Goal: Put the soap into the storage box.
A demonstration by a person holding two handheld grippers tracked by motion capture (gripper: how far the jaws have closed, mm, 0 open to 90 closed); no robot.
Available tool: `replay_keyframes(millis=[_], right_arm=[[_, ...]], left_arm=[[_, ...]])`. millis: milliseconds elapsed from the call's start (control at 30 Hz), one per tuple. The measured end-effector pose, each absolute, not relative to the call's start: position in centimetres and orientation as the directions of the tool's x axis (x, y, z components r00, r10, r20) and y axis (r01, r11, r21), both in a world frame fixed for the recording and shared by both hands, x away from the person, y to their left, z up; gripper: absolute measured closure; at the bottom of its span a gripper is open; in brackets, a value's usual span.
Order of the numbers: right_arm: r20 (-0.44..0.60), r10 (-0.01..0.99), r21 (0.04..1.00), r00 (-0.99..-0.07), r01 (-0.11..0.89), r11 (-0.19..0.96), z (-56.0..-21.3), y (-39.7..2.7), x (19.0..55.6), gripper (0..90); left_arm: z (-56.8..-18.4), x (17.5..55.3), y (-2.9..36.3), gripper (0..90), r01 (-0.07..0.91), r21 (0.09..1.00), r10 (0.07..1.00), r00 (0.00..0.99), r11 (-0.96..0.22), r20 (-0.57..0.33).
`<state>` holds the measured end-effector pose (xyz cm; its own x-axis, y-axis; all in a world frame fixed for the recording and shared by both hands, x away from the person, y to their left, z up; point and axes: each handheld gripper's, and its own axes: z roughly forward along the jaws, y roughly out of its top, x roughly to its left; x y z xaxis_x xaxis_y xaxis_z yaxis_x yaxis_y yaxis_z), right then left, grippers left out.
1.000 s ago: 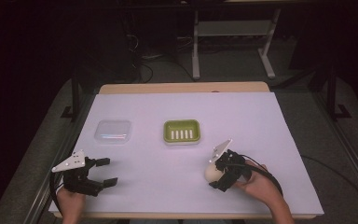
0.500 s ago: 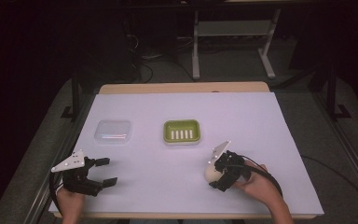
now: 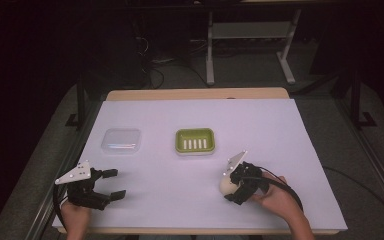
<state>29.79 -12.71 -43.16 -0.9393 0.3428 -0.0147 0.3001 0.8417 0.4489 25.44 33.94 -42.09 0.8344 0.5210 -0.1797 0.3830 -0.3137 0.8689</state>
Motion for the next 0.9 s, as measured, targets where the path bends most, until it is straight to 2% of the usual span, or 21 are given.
replay_keyframes(millis=[900], right_arm=[[-0.030, 0.350, 0.424, -0.936, 0.305, 0.853, -42.89, -12.24, 29.51, 23.4]], left_arm=[[-42.11, 25.42, 33.99, 13.1, 0.385, 0.869, 0.522, 0.833, -0.311, -0.182]])
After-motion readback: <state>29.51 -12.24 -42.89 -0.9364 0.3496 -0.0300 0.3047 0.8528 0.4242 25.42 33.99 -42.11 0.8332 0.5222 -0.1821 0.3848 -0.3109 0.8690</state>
